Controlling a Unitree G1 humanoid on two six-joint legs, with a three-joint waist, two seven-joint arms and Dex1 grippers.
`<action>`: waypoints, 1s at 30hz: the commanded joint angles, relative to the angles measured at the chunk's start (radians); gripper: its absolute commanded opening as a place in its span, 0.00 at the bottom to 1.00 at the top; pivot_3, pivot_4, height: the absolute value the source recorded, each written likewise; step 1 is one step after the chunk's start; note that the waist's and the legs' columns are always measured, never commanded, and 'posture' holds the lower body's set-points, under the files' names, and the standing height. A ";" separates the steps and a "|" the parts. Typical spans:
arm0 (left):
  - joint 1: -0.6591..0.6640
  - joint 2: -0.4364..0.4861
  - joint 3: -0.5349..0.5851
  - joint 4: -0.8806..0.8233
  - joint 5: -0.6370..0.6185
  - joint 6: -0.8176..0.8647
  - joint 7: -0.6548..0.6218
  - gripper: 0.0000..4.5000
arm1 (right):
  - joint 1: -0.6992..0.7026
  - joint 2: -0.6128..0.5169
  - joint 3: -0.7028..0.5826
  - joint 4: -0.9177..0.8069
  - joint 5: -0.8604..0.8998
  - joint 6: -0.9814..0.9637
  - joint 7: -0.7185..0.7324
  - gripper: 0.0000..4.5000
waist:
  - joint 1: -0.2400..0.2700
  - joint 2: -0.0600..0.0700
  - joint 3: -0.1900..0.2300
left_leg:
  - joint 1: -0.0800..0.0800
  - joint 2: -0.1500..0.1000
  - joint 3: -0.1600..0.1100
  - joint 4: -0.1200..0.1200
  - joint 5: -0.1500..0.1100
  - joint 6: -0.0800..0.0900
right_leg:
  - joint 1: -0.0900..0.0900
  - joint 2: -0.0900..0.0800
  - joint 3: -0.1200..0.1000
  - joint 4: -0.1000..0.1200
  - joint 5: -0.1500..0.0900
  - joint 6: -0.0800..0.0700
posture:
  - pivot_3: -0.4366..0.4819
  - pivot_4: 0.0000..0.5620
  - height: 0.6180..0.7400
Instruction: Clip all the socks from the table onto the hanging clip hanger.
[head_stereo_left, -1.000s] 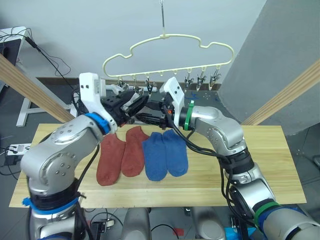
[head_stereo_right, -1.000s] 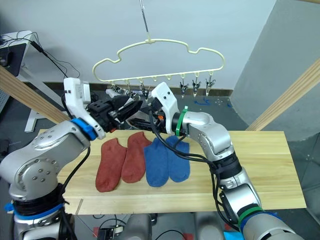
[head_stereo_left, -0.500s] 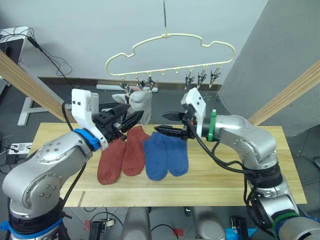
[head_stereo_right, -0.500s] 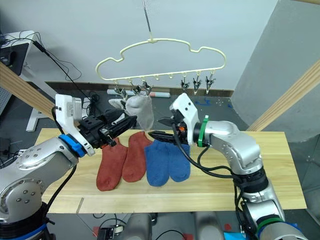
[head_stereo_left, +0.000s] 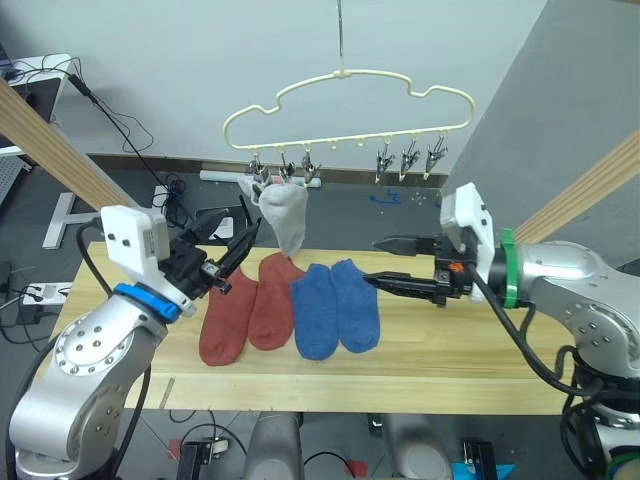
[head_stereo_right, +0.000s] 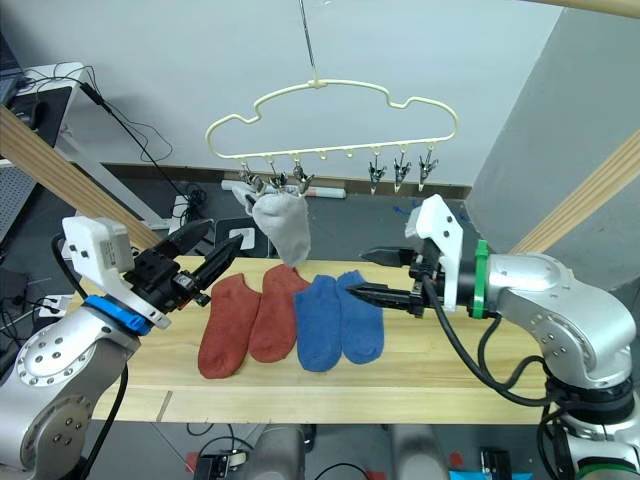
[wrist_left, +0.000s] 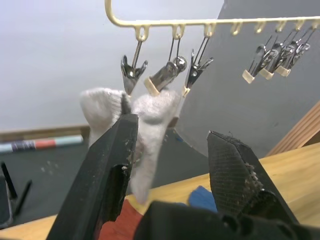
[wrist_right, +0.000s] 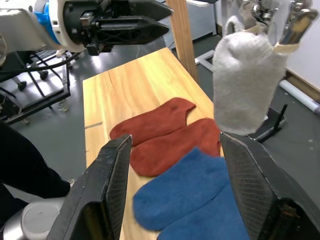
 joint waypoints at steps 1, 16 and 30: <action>0.024 -0.034 -0.002 -0.017 0.061 -0.104 -0.005 0.56 | 0.026 -0.038 -0.074 -0.071 0.094 0.006 -0.006 0.64 | 0.000 0.000 -0.002 | 0.000 0.000 0.000 0.000 0.000 0.000 | 0.000 0.000 0.000 0.000 0.000 0.000 | 0.36 0.49 1.00; 0.044 -0.093 -0.066 -0.010 0.098 -0.143 -0.019 0.56 | 0.038 -0.130 -0.151 -0.078 0.284 0.000 -0.121 0.43 | -0.003 0.000 -0.005 | 0.001 0.000 0.000 0.000 0.003 0.004 | 0.001 0.001 0.001 0.000 0.001 0.001 | 0.32 0.55 1.00; 0.008 -0.111 -0.106 0.025 0.121 -0.155 -0.032 0.56 | 0.040 -0.173 -0.151 -0.053 0.397 0.020 -0.208 0.15 | -0.011 0.000 -0.005 | 0.001 0.000 0.000 0.000 0.003 0.004 | 0.002 0.001 0.001 0.000 0.001 0.001 | 0.29 0.56 1.00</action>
